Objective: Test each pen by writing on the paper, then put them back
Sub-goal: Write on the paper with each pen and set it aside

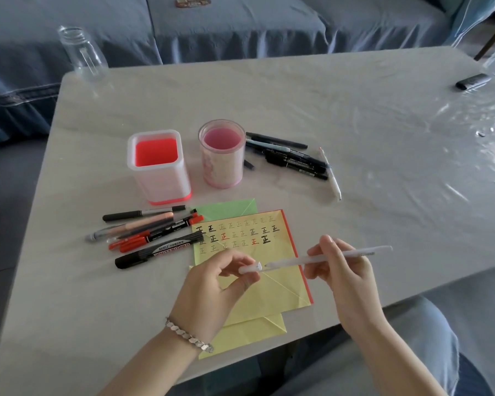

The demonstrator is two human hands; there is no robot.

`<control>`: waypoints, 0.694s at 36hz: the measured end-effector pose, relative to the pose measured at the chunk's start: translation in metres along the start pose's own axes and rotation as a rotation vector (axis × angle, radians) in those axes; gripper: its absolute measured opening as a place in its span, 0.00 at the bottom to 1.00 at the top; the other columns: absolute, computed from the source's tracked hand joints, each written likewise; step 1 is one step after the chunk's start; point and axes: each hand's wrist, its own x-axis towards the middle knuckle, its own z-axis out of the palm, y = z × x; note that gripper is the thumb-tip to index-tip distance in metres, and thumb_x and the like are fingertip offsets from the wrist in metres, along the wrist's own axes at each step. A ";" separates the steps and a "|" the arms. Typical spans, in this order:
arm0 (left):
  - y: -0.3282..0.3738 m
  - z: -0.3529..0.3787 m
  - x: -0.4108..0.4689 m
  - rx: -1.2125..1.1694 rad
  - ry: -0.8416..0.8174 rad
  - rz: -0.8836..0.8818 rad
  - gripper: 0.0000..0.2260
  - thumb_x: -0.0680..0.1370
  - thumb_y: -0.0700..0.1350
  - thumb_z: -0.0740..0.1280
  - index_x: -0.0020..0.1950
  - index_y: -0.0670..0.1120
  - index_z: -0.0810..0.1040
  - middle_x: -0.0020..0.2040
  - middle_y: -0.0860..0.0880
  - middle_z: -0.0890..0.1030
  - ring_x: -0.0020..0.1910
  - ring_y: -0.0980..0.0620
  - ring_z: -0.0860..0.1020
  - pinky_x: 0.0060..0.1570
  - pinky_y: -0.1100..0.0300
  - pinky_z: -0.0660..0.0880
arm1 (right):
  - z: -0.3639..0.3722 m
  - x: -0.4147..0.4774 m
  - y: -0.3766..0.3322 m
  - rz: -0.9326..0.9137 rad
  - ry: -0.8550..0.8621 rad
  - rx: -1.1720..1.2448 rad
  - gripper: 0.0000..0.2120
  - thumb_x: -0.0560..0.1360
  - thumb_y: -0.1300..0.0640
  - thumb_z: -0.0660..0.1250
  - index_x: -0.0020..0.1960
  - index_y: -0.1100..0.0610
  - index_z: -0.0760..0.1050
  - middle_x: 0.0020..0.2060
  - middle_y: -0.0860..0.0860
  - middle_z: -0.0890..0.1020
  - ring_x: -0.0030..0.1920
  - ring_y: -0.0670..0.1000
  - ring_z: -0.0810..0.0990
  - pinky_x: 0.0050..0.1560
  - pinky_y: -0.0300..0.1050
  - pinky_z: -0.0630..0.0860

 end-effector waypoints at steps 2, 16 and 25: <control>0.000 0.001 0.000 0.017 0.000 0.033 0.05 0.69 0.55 0.71 0.41 0.58 0.78 0.42 0.64 0.81 0.41 0.64 0.79 0.45 0.70 0.73 | 0.001 -0.001 0.000 -0.008 -0.009 -0.021 0.16 0.77 0.61 0.59 0.33 0.64 0.76 0.23 0.52 0.78 0.25 0.46 0.76 0.31 0.36 0.76; 0.028 0.027 0.010 -0.015 -0.098 0.126 0.17 0.71 0.63 0.63 0.45 0.52 0.82 0.39 0.69 0.79 0.42 0.64 0.78 0.39 0.75 0.72 | -0.011 -0.005 -0.010 -0.174 0.105 -0.048 0.16 0.77 0.66 0.59 0.31 0.63 0.74 0.20 0.53 0.77 0.22 0.45 0.75 0.28 0.33 0.73; 0.077 0.062 0.025 -0.261 -0.326 0.096 0.05 0.71 0.54 0.66 0.37 0.56 0.79 0.27 0.57 0.77 0.27 0.59 0.74 0.26 0.67 0.71 | -0.058 -0.017 -0.031 -0.460 0.255 -0.120 0.14 0.70 0.52 0.63 0.28 0.58 0.73 0.19 0.47 0.77 0.22 0.41 0.74 0.31 0.28 0.70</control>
